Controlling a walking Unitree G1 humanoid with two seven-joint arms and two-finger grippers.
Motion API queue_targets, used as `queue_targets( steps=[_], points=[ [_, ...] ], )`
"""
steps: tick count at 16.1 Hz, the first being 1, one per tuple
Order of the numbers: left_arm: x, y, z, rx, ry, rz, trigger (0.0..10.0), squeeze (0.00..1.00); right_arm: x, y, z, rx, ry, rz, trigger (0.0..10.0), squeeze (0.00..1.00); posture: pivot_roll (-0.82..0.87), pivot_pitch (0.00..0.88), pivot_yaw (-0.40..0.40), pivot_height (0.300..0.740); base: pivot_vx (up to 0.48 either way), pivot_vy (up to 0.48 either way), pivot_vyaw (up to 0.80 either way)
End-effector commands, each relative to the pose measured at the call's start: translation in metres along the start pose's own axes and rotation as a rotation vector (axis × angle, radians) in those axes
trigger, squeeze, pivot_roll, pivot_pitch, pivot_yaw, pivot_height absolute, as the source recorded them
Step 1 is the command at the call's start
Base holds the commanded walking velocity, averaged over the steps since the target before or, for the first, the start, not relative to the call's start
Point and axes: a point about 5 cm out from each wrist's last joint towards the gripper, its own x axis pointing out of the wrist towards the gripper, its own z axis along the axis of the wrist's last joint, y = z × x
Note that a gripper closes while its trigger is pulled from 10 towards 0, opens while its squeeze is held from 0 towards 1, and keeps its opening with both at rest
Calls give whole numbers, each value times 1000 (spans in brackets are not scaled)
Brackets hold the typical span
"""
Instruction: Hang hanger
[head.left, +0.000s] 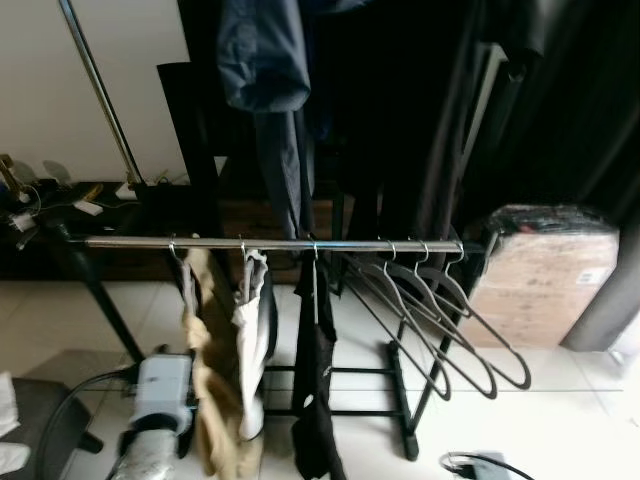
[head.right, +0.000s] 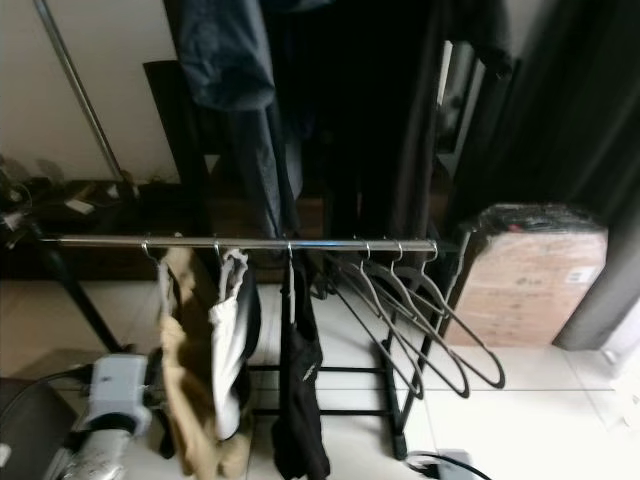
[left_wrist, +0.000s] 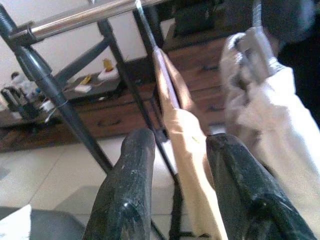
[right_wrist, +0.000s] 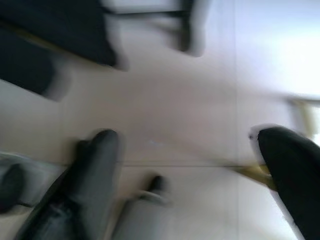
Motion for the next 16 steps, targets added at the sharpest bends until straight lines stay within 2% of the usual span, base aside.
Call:
queue_targets(
  steps=[1, 9, 14, 16],
  points=[
    [2, -10, 7, -6, -24, -33, 10000, 0, -3, -14, -11, 9, 28, -37, 10000, 0, 87, 0, -7, 740, 375, 0, 0],
    [4, -9, 12, -7, -37, -30, 10000, 0, -3, -14, -12, -2, 37, -32, 10000, 0, 90, 0, -7, 740, 363, 0, 0],
    [5, -6, 24, -31, -35, -23, 10000, 0, -3, -13, -12, -8, 40, -30, 10000, 0, 88, 0, -5, 740, 0, 0, 0],
    [7, -4, 33, 8, -34, -30, 10000, 0, -3, -14, -12, -10, 42, -31, 10000, 0, 89, 0, -5, 740, 0, 0, 0]
  ],
)
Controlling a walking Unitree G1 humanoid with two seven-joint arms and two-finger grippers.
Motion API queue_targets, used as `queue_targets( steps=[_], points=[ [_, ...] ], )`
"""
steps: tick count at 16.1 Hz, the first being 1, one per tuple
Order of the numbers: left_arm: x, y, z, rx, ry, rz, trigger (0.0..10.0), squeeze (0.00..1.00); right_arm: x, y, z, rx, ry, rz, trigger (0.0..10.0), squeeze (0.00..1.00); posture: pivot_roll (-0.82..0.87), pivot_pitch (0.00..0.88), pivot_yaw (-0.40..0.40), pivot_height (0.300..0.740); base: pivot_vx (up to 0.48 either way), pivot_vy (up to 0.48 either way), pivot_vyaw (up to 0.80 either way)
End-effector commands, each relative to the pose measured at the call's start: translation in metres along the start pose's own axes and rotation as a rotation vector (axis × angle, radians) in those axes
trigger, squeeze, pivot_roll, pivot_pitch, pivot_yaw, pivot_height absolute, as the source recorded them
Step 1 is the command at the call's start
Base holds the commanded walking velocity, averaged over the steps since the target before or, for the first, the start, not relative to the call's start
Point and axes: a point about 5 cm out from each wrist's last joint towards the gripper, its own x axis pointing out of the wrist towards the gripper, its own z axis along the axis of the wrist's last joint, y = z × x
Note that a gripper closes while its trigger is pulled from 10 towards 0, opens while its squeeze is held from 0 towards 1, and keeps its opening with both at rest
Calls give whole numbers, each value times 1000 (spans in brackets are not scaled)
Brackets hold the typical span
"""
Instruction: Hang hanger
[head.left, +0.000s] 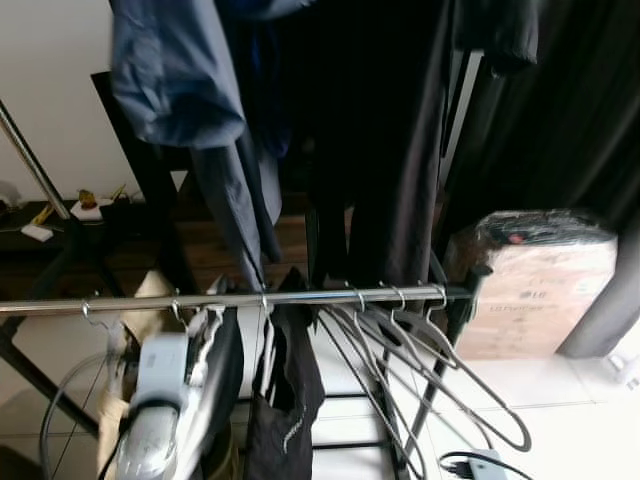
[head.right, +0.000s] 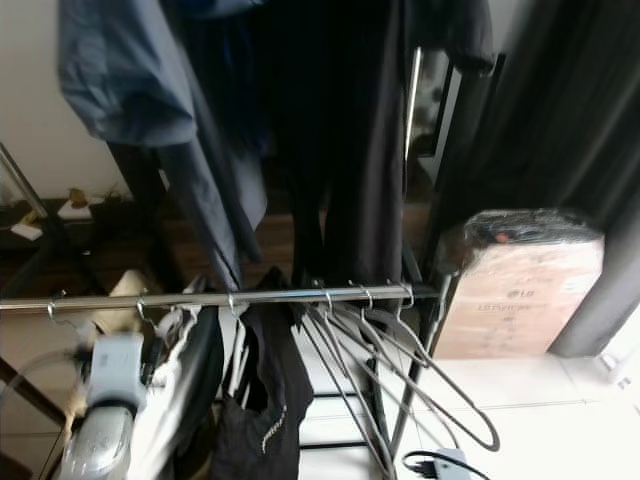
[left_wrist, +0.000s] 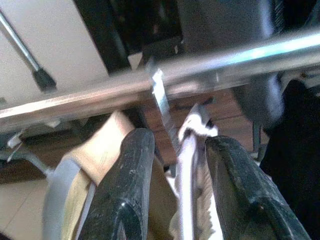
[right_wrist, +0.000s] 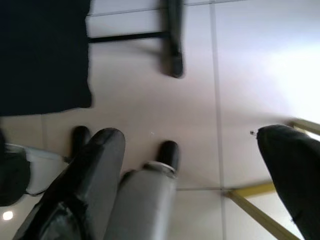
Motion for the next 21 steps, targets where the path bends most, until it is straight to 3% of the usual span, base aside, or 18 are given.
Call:
queue_targets(
  steps=[1, 3, 6, 9, 10, 11, 13, 14, 16, 18, 21],
  points=[
    [-2, 3, -4, 30, 41, -10, 10000, 0, 0, 1, -3, -5, 13, 2, 10000, 0, 89, 0, -5, 740, 0, 0, 0],
    [-4, 6, -3, 70, 87, -17, 10000, 0, 0, 1, -3, -9, 13, 2, 10000, 0, 91, 0, -8, 740, 0, 0, 0],
    [2, 16, -4, -14, 249, 38, 10000, 0, 0, 0, -2, -21, 14, 1, 10000, 0, 93, 0, -11, 740, 0, 0, 0],
    [19, 14, -7, -72, 359, -53, 10000, 0, 0, 0, -2, -37, 16, 3, 10000, 0, 93, 0, -12, 740, 0, 0, 0],
    [21, 12, -8, -88, 370, -85, 10000, 0, 0, 0, -2, -37, 15, 3, 10000, 0, 94, 0, -14, 740, 0, 0, 0],
    [33, 8, -7, -48, 365, -141, 10000, 0, 0, 1, -1, -42, 15, 4, 10000, 0, 91, 0, -16, 740, 0, 0, 0],
    [54, 7, -3, -72, 379, -165, 10000, 0, 0, 1, 0, -53, 14, 5, 10000, 0, 85, 0, -19, 740, 0, 0, 0],
    [56, 7, -2, -80, 392, -164, 10000, 0, 0, 1, 0, -53, 14, 5, 10000, 0, 85, 0, -19, 740, 0, 0, 0],
    [80, 14, 14, -24, 373, -100, 10000, 0, 0, 1, 0, -52, 14, 3, 10000, 0, 74, 0, -18, 740, 0, 0, 0],
    [90, 10, 27, -57, 331, -116, 10000, 0, 0, 1, 0, -50, 13, 2, 10000, 0, 74, 0, -18, 740, 0, 0, 0],
    [92, 0, 23, -108, 384, -161, 10000, 0, 0, 1, 0, -54, 12, 3, 10000, 0, 70, 0, -16, 740, 0, 0, 0]
  ],
)
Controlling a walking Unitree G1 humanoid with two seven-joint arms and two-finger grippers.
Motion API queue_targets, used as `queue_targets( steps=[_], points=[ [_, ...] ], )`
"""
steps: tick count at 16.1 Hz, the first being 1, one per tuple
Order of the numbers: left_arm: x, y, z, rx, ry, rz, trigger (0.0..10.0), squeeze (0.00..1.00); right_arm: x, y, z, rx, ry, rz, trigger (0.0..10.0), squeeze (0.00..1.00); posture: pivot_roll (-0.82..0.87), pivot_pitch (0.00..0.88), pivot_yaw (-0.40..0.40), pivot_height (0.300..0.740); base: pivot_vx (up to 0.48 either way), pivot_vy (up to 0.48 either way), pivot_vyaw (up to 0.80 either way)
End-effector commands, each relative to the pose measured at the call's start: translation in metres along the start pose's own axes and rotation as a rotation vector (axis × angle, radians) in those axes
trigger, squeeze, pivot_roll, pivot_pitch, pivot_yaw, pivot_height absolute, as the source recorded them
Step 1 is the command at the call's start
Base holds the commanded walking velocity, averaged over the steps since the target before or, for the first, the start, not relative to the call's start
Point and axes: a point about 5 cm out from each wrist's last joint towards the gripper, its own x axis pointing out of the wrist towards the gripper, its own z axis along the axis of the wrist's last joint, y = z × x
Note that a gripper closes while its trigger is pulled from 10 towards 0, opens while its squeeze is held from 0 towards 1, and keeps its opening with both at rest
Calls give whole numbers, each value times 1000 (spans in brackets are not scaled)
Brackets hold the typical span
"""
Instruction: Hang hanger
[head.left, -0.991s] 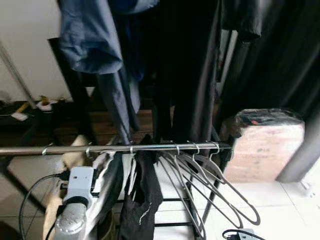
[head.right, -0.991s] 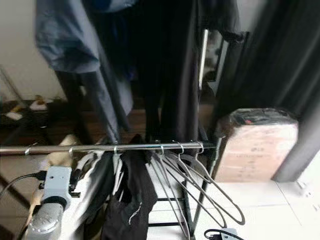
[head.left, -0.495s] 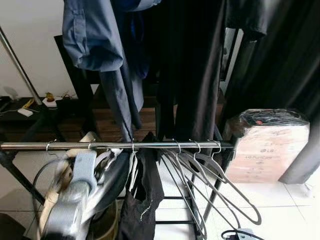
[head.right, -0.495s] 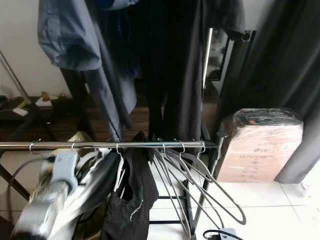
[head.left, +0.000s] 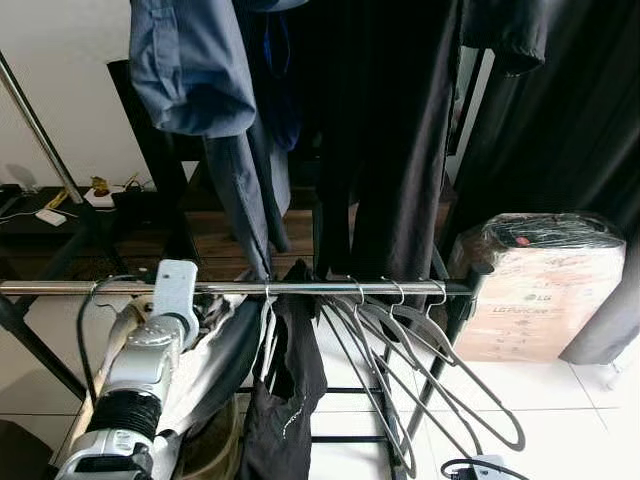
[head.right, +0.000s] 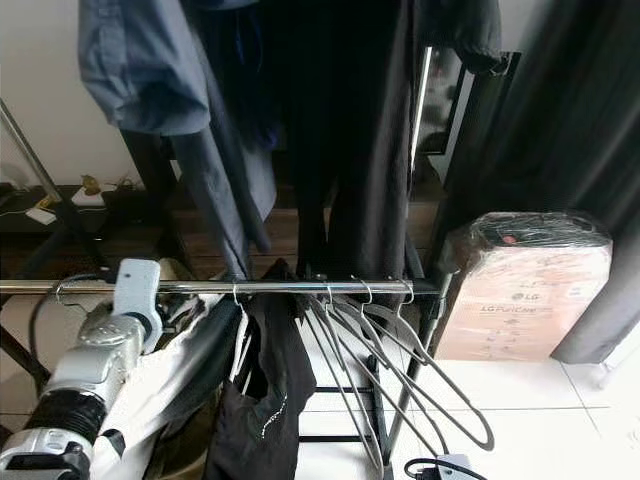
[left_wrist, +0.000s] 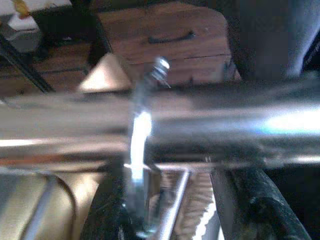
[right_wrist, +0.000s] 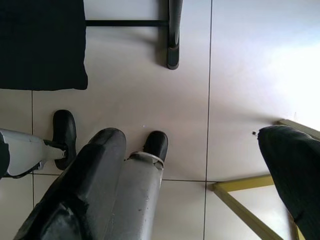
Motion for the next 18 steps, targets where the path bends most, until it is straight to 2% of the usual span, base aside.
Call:
queue_targets(
  steps=[1, 5, 9, 10, 11, 15, 16, 17, 18],
  points=[
    [3, -3, -2, -18, 34, -14, 10000, 0, 0, 1, 2, -7, -1, 1, 10000, 0, 68, 0, -15, 740, 0, 0, 0],
    [6, -8, -14, -63, 125, 8, 10000, 0, 0, 0, 2, -13, -2, 0, 10000, 0, 60, 0, -18, 740, 0, 0, 0],
    [9, -15, -15, -100, 101, 23, 10000, 0, 0, 0, 3, -20, -2, -1, 10000, 0, 53, 0, -21, 740, 0, 0, 0],
    [10, -19, -14, -104, 100, 25, 2824, 0, 0, 0, 3, -23, -2, 0, 10000, 0, 52, 0, -22, 740, 0, 0, 0],
    [11, -23, -12, -108, 98, 25, 0, 0, 0, -1, 4, -24, -2, 0, 10000, 0, 48, 0, -22, 740, 0, 0, 0],
    [13, -28, -11, -121, 104, 40, 0, 0, 0, 0, 4, -22, -4, 0, 10000, 0, 44, 0, -21, 740, 0, 0, 0],
    [13, -27, -14, -124, 128, 67, 3333, 0, 0, 0, 4, -21, -5, 2, 10000, 0, 44, 0, -21, 740, 0, 0, 0],
    [13, -25, -16, -131, 133, 87, 10000, 0, 0, 0, 5, -21, -5, 3, 10000, 0, 45, 0, -20, 740, 0, 0, 0],
    [13, -24, -16, -146, 130, 99, 10000, 0, 0, 0, 5, -22, -5, 4, 10000, 0, 45, 0, -20, 740, 0, 0, 0]
  ],
)
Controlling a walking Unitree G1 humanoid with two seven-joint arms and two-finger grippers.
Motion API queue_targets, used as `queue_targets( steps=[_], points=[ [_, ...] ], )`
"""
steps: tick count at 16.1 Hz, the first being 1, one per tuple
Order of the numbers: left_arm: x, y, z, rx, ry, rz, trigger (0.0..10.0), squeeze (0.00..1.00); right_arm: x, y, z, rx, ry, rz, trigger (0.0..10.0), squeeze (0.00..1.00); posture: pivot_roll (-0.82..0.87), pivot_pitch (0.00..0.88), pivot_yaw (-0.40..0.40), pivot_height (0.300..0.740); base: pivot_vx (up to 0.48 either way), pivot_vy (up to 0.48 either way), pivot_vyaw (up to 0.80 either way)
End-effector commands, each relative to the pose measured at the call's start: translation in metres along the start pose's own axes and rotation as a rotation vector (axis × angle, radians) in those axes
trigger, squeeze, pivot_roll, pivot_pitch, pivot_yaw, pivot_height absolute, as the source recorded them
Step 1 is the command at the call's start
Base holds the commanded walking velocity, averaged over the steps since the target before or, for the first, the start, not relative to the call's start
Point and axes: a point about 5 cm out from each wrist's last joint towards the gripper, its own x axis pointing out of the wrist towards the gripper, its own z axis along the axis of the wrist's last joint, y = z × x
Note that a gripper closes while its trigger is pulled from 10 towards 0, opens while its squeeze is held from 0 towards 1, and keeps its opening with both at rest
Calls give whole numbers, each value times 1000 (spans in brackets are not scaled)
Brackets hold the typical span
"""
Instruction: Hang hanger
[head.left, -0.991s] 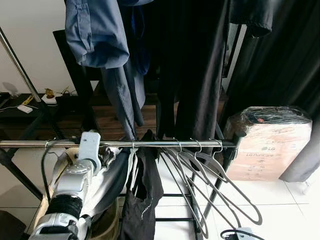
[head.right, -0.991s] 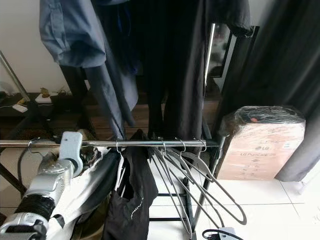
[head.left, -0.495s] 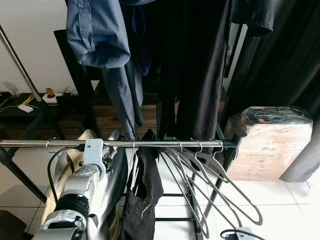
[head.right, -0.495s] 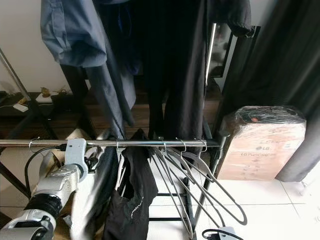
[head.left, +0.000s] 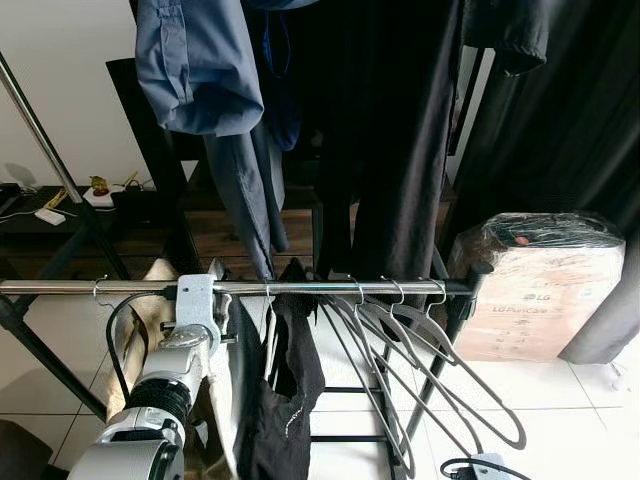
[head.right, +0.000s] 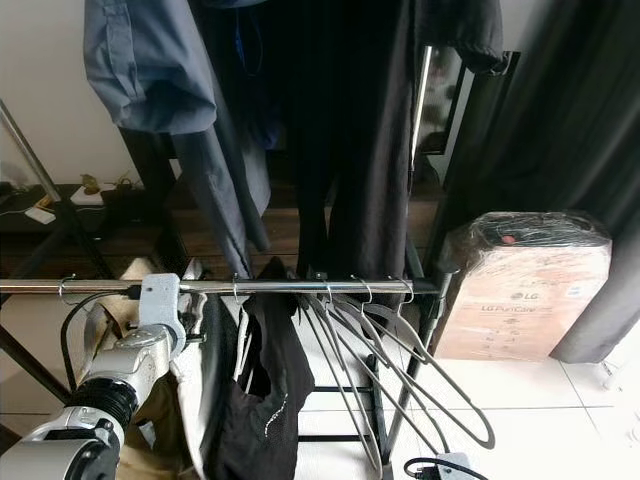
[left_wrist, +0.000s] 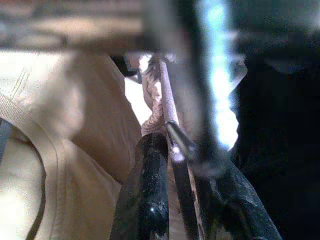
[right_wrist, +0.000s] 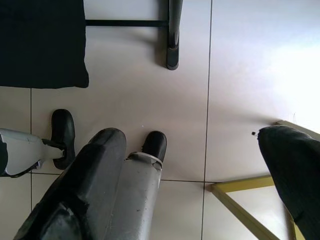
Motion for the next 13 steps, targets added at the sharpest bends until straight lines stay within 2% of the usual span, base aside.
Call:
queue_targets(
  steps=[1, 2, 3, 4, 5, 6, 7, 12, 13],
  points=[
    [1, 0, 3, -22, -3, 14, 10000, 0, 0, 1, 3, -12, -3, 4, 10000, 0, 45, 0, -19, 740, 0, 0, 0],
    [1, 2, 2, -28, -3, 29, 10000, 0, 0, 1, 3, -13, -3, 5, 10000, 0, 42, 0, -19, 740, 0, 0, 0],
    [1, 2, 2, -26, -3, 34, 10000, 67, 0, 1, 3, -12, -2, 5, 10000, 0, 41, 0, -18, 740, 0, 0, 0],
    [1, 2, 1, -37, 0, 40, 10000, 1000, 0, 1, 2, -12, -2, 5, 10000, 0, 40, 0, -18, 740, 0, 0, 0],
    [1, 2, 1, -43, 1, 41, 10000, 1000, 0, 1, 2, -12, -1, 5, 10000, 0, 40, 0, -18, 740, 0, 0, 0],
    [2, 1, 2, -55, 2, 50, 10000, 871, 0, 1, 2, -13, -1, 5, 10000, 0, 40, 0, -18, 740, 0, 0, 0],
    [2, 2, 2, -58, 3, 55, 10000, 0, 0, 1, 2, -12, 0, 5, 10000, 0, 40, 0, -18, 740, 0, 0, 0],
    [2, 3, -5, -81, 43, 68, 10000, 0, 0, 2, 2, -10, -2, 6, 10000, 0, 32, 0, -15, 740, 0, 0, 0],
    [2, 3, -8, -95, 53, 64, 471, 0, 0, 2, 2, -10, -2, 5, 10000, 0, 30, 0, -15, 740, 0, 0, 0]
  ],
)
